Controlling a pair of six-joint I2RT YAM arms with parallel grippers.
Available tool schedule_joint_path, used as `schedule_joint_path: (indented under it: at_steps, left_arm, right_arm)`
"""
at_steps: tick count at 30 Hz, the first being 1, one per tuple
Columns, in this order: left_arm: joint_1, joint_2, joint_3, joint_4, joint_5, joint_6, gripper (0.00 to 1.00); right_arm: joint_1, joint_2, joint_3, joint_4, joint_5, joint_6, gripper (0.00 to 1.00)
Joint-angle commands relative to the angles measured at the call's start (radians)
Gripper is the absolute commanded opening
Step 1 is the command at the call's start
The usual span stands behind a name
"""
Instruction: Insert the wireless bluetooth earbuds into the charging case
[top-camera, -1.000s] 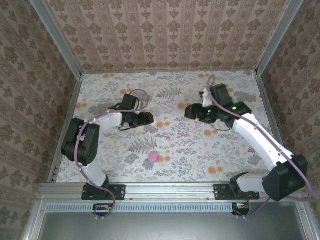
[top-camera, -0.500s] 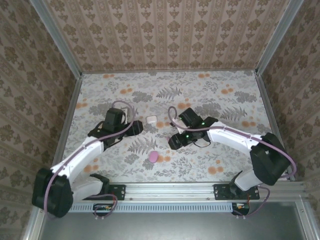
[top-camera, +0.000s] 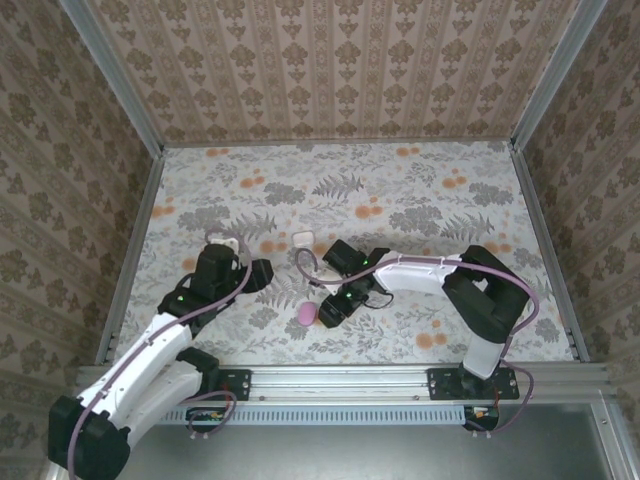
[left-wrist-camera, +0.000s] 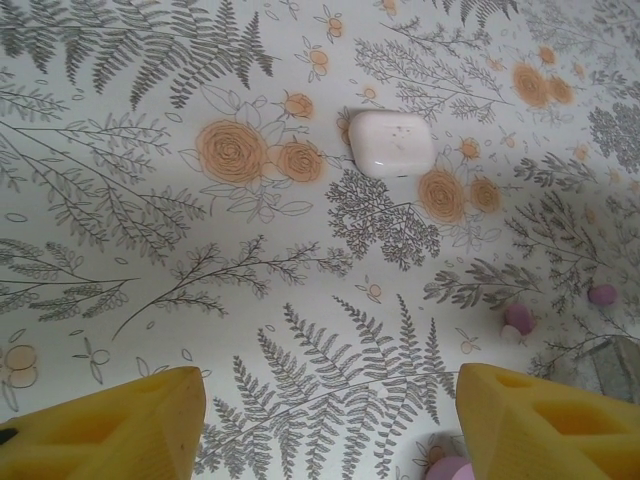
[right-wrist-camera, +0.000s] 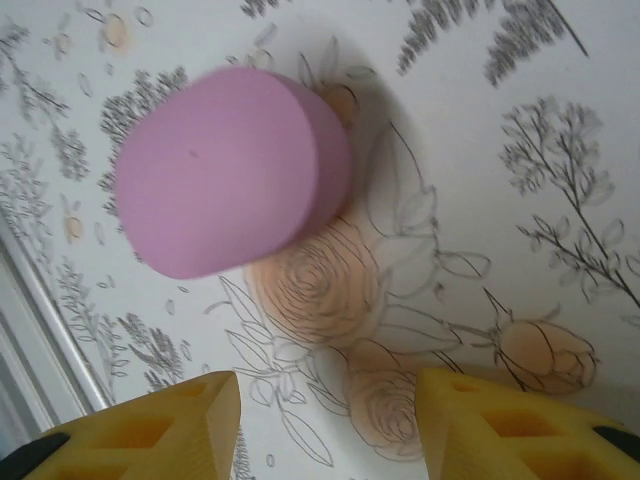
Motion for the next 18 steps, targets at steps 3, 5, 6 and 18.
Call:
schedule_joint_path:
  at_steps: [3, 5, 6, 18]
  left_arm:
    - [-0.006, -0.027, -0.017, -0.037, -0.049, -0.019, 0.68]
    - [-0.005, -0.027, -0.016, -0.037, -0.057, -0.014, 0.68]
    - [-0.005, -0.027, -0.013, -0.041, -0.063, -0.013, 0.68]
    - [-0.002, -0.072, 0.012, -0.087, -0.146, 0.009, 0.68]
  right_arm:
    - [0.047, 0.042, 0.068, -0.053, -0.107, -0.028, 0.50]
    - [0.072, 0.048, 0.083, -0.058, -0.106, -0.029, 0.50]
    - [0.081, 0.048, 0.087, -0.052, -0.091, -0.025, 0.51]
    - [0.144, 0.144, 0.194, 0.025, -0.085, 0.024, 0.55]
